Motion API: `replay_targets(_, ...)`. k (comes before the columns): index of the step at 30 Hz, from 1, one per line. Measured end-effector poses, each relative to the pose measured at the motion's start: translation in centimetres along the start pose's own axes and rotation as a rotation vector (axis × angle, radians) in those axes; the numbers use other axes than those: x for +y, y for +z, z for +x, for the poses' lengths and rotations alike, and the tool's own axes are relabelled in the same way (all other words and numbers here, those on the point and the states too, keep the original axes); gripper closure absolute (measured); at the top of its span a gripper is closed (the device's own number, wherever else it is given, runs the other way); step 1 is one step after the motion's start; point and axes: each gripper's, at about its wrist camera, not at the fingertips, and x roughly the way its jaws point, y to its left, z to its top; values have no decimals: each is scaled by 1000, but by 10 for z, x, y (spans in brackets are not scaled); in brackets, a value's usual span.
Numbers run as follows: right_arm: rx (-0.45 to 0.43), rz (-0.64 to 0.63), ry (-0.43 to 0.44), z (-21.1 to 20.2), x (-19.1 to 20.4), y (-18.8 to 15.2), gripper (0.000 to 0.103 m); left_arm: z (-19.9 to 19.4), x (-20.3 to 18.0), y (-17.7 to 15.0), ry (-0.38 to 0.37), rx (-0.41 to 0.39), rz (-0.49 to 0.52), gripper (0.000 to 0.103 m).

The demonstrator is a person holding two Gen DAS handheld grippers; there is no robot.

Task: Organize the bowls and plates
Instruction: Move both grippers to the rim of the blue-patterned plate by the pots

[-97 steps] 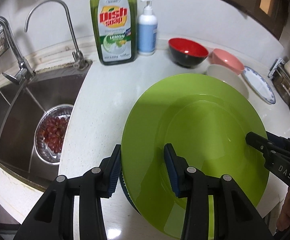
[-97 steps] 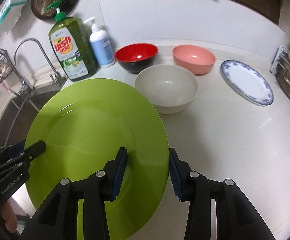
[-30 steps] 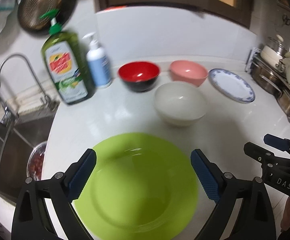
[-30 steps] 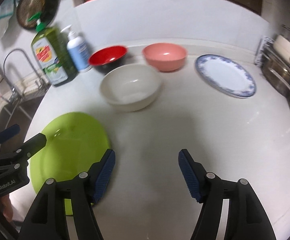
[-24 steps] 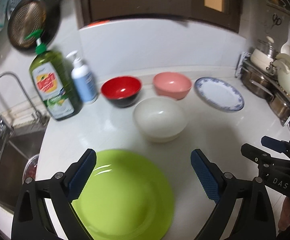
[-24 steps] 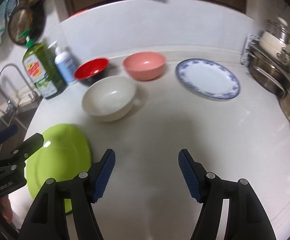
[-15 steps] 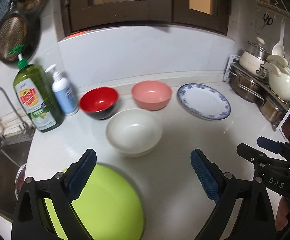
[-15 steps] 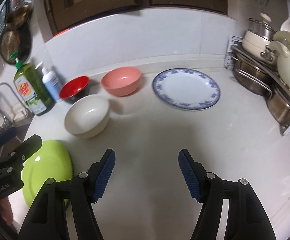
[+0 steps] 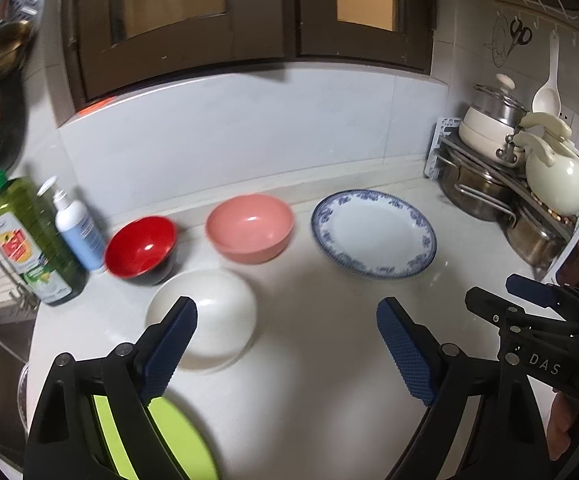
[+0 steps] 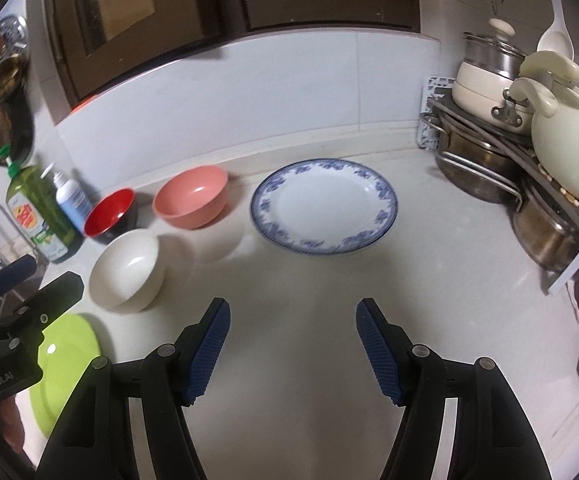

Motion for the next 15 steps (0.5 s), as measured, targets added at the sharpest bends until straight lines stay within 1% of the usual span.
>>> replay_targets(3,5,11,10,7,-16,13,37,14,-12,10,-16,13,-1,11)
replay_targets(7,13,6,11,18,-31,27,37,39,-25,22,-42,50,-19,14)
replay_targets(9,16,10,8,27,-40,33,37,54,-32,26,-54,76,-21,16)
replay_targets(10,19,13,7,32,-45,36,37,62,-35,27,-59,89,-21,18)
replay_targets(15,34,33,13,57,-63,46,37,96,-46,35,-80,132,-49,20)
